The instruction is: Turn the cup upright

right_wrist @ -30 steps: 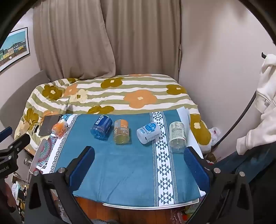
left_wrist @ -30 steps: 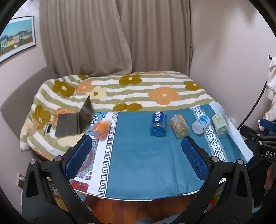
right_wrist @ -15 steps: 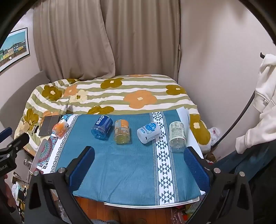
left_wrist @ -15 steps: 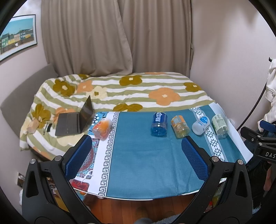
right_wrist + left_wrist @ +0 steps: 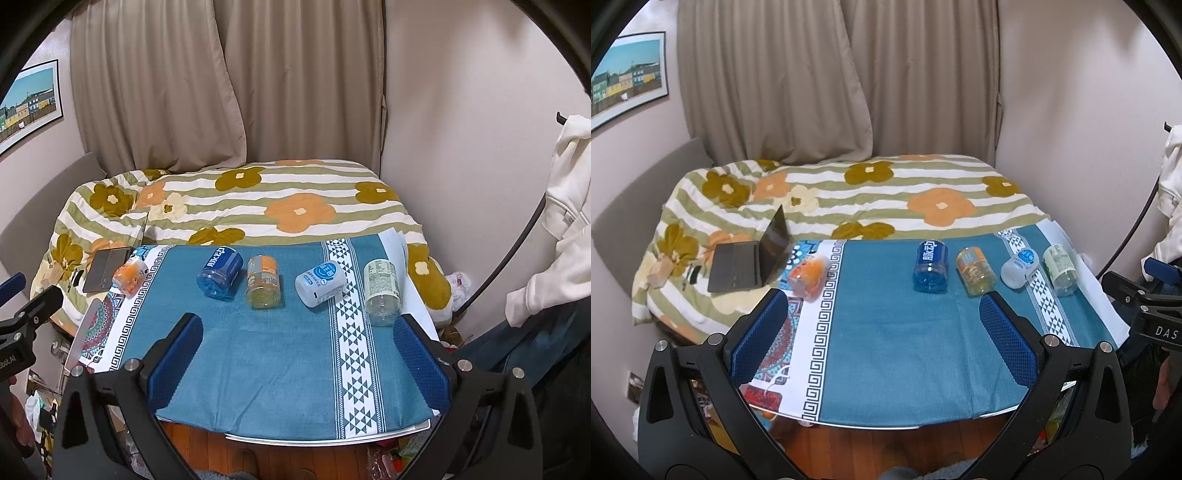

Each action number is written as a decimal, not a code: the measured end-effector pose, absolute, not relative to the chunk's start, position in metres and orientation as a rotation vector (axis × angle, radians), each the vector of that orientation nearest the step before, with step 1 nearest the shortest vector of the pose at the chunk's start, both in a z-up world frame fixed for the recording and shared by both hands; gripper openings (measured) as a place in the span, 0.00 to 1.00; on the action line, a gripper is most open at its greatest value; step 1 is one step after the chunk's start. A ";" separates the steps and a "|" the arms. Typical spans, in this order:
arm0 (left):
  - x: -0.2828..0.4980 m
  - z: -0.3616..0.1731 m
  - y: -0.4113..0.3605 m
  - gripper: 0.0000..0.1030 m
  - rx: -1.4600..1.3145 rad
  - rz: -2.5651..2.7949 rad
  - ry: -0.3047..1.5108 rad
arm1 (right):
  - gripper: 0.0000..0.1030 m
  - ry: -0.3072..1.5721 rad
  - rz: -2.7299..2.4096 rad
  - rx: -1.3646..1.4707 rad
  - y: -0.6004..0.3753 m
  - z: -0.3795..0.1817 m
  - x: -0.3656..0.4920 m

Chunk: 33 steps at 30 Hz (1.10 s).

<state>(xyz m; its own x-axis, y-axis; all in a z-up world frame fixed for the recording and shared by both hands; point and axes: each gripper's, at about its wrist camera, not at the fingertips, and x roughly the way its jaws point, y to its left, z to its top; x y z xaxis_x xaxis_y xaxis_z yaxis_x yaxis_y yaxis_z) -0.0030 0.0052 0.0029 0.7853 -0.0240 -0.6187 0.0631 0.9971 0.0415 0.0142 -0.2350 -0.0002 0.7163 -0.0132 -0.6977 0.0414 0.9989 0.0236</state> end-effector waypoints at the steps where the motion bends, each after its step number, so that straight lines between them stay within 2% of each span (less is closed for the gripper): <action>1: -0.002 0.003 0.005 1.00 0.059 -0.049 0.667 | 1.00 0.772 -0.031 0.038 -0.235 -0.001 0.014; 33: 0.000 -0.003 0.012 1.00 0.043 -0.066 0.669 | 1.00 0.777 -0.034 0.032 -0.227 -0.002 0.015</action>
